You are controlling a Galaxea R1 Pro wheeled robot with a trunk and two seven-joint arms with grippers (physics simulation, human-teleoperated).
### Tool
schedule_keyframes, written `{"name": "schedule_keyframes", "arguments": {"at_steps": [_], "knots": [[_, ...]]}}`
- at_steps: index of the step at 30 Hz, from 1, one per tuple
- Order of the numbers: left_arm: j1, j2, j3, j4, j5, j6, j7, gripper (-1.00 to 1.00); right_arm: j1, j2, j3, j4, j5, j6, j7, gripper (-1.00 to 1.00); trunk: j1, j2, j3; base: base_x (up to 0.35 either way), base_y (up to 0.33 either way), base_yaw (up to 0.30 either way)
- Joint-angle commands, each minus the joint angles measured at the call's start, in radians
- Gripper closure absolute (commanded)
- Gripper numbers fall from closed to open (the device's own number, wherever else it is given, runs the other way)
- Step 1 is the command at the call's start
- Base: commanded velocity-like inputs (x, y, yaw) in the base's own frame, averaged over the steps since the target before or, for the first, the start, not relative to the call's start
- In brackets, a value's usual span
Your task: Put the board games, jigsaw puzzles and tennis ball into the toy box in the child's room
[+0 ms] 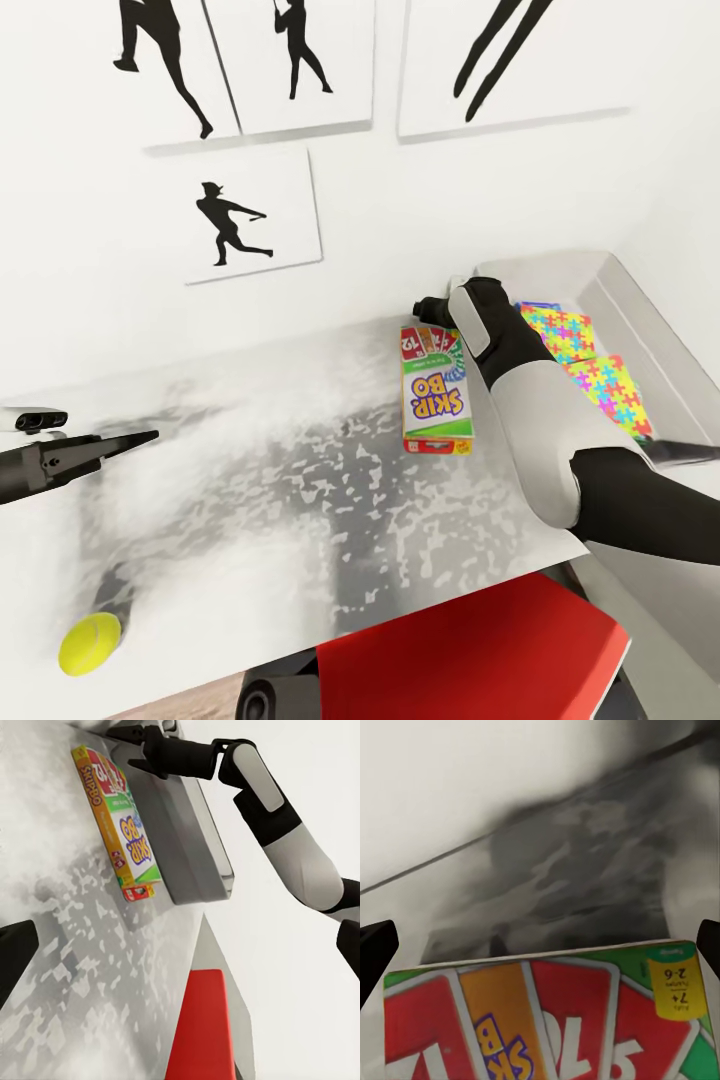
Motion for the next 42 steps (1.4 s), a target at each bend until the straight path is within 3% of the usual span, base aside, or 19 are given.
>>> {"name": "schedule_keyframes", "arguments": {"at_steps": [1,42], "knots": [[0.000,0.000,0.000,0.000,-0.001,0.011,-0.004,-1.00,-0.001,0.000,0.000,-0.001,-0.010,0.002,-0.008,-1.00,0.001,-0.002,-0.001,0.000,0.000,0.000],[0.000,0.000,0.000,0.000,-0.001,0.011,-0.004,-1.00,-0.027,0.000,0.002,0.000,-0.011,0.013,-0.033,-1.00,0.001,-0.002,-0.020,0.000,0.000,0.000]]}}
